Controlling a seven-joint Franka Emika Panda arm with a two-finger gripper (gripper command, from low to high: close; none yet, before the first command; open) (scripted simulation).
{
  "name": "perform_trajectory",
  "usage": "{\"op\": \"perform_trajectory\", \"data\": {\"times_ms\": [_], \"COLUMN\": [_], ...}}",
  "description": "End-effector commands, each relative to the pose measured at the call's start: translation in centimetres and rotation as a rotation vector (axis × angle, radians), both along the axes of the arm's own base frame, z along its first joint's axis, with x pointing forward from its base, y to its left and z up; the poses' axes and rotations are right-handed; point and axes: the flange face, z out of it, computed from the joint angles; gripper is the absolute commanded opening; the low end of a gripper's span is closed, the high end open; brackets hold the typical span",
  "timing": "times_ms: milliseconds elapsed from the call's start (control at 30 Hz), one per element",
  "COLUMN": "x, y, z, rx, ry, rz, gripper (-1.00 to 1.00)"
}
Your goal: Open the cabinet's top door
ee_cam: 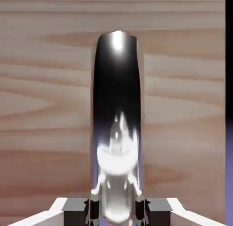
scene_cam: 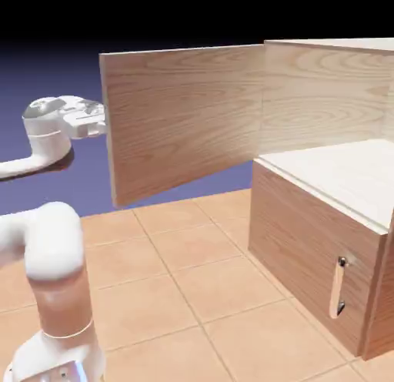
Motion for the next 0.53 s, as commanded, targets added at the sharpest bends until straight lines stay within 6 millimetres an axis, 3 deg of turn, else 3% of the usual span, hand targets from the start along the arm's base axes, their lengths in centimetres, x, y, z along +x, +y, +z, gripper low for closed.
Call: {"op": "perform_trajectory", "data": {"times_ms": [0,500], "x": [0.0,1.7], "y": [1.0,13.7], "z": [0.0,0.0], "rx": [0.0,0.0], "ry": [0.0,0.0], "rz": [-0.022,-0.29], "gripper": [-1.0,-1.0]}}
